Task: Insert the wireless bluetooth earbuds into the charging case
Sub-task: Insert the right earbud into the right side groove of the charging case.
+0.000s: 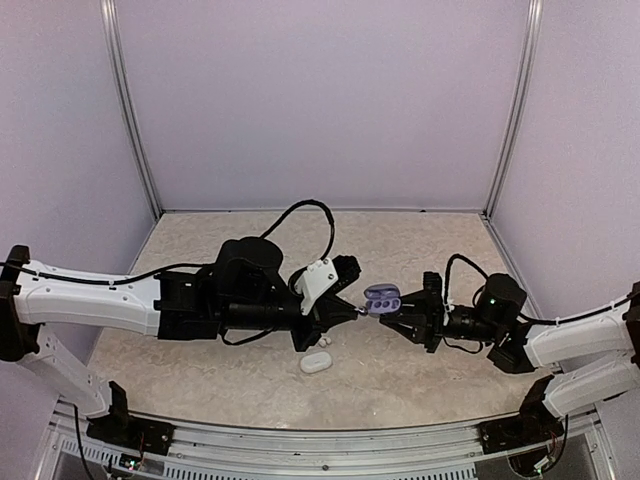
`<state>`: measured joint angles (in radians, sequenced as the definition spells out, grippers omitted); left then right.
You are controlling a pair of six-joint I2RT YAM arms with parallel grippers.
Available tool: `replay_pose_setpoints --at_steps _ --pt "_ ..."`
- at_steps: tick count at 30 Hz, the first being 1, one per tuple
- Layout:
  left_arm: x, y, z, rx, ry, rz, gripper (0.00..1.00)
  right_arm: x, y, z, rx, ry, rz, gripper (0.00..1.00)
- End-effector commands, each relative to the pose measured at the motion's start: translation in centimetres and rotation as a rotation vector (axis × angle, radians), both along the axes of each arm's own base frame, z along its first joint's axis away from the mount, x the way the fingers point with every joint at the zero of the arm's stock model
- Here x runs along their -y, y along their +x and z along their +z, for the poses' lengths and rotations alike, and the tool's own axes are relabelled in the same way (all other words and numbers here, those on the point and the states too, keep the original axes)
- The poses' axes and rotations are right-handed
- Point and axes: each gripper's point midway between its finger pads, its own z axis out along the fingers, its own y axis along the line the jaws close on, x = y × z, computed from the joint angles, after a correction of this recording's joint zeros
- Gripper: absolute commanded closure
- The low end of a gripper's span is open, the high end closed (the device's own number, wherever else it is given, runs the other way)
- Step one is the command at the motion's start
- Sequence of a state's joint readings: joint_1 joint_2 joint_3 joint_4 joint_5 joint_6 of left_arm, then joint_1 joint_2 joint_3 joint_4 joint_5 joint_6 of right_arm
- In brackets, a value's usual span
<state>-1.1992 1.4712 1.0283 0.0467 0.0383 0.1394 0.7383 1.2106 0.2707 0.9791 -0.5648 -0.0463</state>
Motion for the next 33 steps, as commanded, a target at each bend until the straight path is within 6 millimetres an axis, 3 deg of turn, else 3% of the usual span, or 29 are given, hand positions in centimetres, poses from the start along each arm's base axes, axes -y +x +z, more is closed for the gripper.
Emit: replay_pose_setpoints --at_steps 1,7,15,33 --pt "0.6 -1.2 1.8 0.063 -0.032 -0.076 1.0 -1.0 -2.4 -0.6 -0.053 -0.03 0.171 1.0" --pt "1.5 -0.9 1.2 0.064 0.036 -0.073 1.0 -2.0 -3.3 -1.3 -0.077 -0.062 0.227 1.0" --pt "2.1 -0.9 -0.1 0.065 0.125 -0.077 1.0 -3.0 -2.7 -2.6 -0.095 -0.133 0.184 1.0" --pt "2.9 0.1 -2.7 0.049 0.236 -0.022 1.0 -3.2 -2.9 -2.9 -0.096 -0.153 0.177 1.0"
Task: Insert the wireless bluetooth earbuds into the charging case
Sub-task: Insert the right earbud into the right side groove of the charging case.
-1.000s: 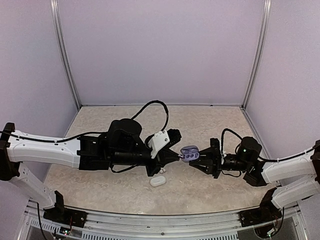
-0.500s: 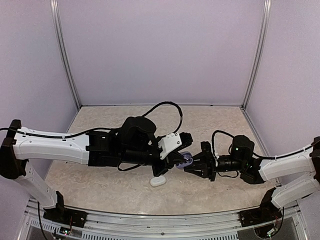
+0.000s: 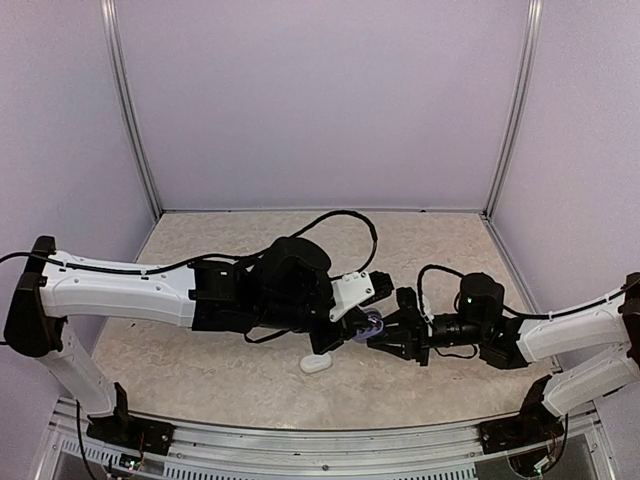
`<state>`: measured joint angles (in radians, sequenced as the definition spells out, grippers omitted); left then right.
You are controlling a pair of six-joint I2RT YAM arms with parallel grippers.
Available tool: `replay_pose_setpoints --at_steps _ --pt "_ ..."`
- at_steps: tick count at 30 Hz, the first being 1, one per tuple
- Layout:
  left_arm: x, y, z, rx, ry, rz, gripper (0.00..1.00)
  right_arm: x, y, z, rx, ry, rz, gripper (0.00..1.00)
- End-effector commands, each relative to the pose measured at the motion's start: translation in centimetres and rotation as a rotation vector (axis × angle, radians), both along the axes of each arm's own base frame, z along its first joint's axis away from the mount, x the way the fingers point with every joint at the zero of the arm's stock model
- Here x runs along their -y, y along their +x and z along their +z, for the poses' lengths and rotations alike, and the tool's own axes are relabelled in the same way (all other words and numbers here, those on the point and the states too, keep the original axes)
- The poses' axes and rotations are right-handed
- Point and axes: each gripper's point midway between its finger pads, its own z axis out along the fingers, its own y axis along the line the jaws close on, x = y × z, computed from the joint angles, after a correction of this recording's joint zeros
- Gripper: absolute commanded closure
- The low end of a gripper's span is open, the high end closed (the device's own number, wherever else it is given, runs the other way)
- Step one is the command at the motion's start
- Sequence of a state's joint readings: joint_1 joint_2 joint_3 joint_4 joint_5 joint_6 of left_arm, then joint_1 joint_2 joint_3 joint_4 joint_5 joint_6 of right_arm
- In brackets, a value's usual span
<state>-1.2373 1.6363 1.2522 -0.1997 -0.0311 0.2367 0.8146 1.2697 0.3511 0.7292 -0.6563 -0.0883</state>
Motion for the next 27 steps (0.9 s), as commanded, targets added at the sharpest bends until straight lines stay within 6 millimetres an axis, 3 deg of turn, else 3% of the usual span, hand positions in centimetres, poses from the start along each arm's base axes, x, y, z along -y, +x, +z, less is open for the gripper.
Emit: replay_pose_setpoints --at_steps 1,8,27 --pt "0.4 -0.3 -0.2 0.004 0.023 -0.006 1.0 -0.6 0.0 0.9 0.03 0.012 0.008 1.0" --pt "0.6 -1.5 -0.6 0.002 0.046 -0.064 1.0 -0.7 0.0 0.6 0.023 0.003 0.013 1.0" --pt "2.0 -2.5 -1.5 -0.04 0.017 -0.105 1.0 -1.2 -1.2 1.0 0.052 0.015 0.062 1.0"
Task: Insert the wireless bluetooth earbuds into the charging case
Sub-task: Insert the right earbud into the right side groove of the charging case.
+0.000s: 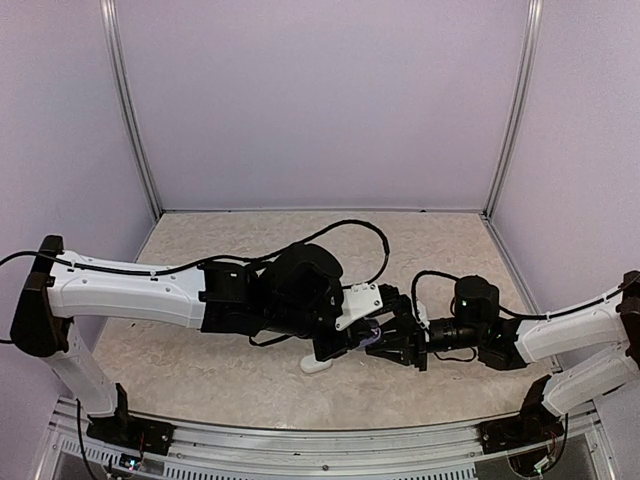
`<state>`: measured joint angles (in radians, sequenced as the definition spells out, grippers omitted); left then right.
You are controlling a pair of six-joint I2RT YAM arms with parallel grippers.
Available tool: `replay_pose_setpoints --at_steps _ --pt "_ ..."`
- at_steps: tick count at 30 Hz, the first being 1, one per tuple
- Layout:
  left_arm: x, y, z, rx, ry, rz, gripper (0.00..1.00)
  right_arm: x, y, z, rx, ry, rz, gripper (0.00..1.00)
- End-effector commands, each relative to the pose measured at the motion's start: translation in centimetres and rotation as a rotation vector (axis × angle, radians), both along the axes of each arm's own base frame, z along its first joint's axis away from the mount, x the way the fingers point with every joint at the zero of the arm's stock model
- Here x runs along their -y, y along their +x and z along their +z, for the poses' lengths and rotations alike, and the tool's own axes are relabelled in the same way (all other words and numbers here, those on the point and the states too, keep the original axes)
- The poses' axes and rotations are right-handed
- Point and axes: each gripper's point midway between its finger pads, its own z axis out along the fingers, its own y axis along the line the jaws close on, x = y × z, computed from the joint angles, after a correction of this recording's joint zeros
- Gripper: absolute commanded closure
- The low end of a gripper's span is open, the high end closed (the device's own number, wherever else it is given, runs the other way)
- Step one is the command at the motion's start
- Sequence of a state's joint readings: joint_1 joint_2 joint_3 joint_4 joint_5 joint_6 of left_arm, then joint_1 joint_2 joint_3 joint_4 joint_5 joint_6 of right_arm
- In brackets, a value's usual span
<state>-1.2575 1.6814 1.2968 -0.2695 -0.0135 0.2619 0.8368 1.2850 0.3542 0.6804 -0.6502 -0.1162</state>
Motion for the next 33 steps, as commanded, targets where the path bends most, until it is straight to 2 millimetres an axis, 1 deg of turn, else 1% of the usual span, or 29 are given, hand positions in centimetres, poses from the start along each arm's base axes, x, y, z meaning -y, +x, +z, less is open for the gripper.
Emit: replay_pose_setpoints --at_steps 1,8,14,18,22,25,28,33 --pt "1.5 -1.5 0.1 -0.037 -0.062 -0.062 1.0 -0.9 -0.6 2.5 0.066 0.067 0.044 1.0" --pt "1.5 -2.0 -0.4 -0.078 -0.102 -0.081 1.0 -0.5 -1.4 3.7 0.101 0.121 0.065 1.0" --pt "1.3 -2.0 -1.3 -0.092 -0.091 -0.082 0.97 0.0 -2.1 4.8 0.128 0.162 0.078 1.0" --pt "1.2 -2.0 -2.0 -0.099 -0.065 -0.081 0.92 0.1 -2.2 5.4 0.14 0.176 0.077 1.0" --pt "1.1 -1.8 -2.4 -0.093 -0.049 -0.073 0.89 0.3 -2.1 5.4 0.144 0.176 0.069 1.0" --pt "1.1 -1.7 -2.0 -0.088 -0.054 -0.073 0.87 0.3 -2.0 5.2 0.141 0.171 0.064 1.0" --pt "1.0 -1.6 -2.0 -0.086 -0.045 -0.069 0.85 0.3 -2.1 5.0 0.137 0.169 0.064 1.0" --pt "0.7 -1.2 -1.9 -0.068 -0.035 -0.049 0.8 0.3 -2.0 4.9 0.137 0.168 0.061 1.0"
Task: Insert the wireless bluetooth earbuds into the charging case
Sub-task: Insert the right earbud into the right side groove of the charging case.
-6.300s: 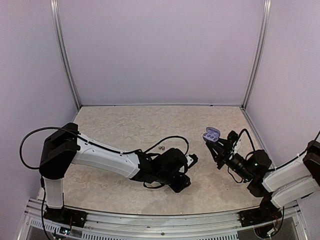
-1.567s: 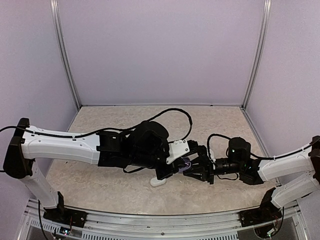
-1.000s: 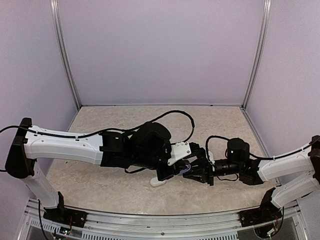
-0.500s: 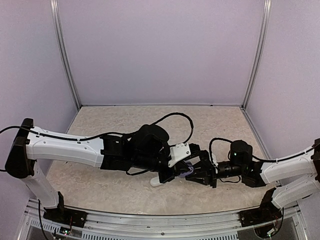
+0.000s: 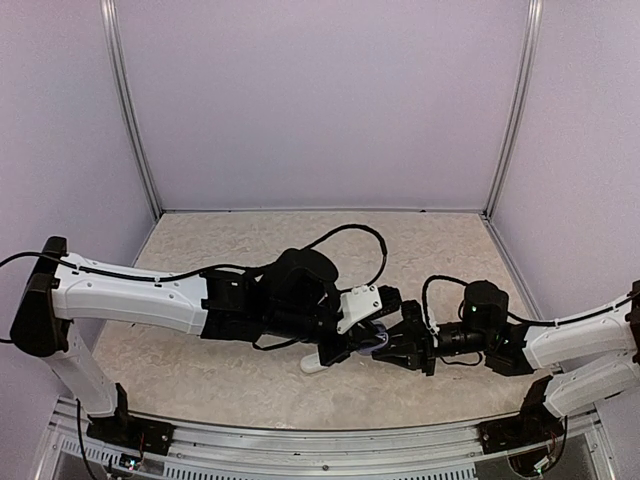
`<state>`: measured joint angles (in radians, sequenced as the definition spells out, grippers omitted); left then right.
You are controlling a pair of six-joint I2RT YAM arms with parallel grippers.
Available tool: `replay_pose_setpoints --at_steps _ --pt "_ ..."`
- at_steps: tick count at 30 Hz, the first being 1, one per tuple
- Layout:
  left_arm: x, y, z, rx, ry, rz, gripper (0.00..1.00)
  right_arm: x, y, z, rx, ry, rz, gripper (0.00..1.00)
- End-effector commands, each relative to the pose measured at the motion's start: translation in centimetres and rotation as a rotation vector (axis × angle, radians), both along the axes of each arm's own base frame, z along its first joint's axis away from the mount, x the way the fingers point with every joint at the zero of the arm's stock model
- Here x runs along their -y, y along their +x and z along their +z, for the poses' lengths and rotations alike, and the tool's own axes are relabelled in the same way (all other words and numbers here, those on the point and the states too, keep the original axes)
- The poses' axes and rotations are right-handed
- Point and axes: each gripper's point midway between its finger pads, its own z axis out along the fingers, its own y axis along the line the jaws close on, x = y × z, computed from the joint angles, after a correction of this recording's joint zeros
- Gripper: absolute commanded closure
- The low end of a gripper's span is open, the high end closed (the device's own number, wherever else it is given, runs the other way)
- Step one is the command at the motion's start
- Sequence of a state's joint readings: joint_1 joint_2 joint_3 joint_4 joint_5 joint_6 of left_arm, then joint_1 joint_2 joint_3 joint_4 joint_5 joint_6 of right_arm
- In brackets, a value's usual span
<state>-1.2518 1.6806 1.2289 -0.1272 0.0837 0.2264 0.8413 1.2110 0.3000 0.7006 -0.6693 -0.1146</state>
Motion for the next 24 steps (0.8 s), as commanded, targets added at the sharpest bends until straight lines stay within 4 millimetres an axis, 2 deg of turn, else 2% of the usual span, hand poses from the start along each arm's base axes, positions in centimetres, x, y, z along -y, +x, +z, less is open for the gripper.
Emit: replay_pose_setpoints --at_steps 1,7,10,24 --pt "-0.5 0.0 -1.6 -0.004 0.06 0.007 0.78 -0.6 -0.6 4.3 0.114 0.135 0.038 1.0" --pt "-0.6 -0.7 0.5 0.023 -0.006 -0.014 0.73 -0.7 -0.4 3.7 0.106 0.128 0.031 1.0" --pt "-0.7 -1.0 0.8 0.031 -0.024 -0.026 0.72 -0.8 -0.4 3.6 0.101 0.127 0.035 1.0" --pt "-1.1 -0.8 3.0 0.086 -0.096 -0.012 0.73 -1.2 -0.3 2.9 0.082 0.104 0.047 1.0"
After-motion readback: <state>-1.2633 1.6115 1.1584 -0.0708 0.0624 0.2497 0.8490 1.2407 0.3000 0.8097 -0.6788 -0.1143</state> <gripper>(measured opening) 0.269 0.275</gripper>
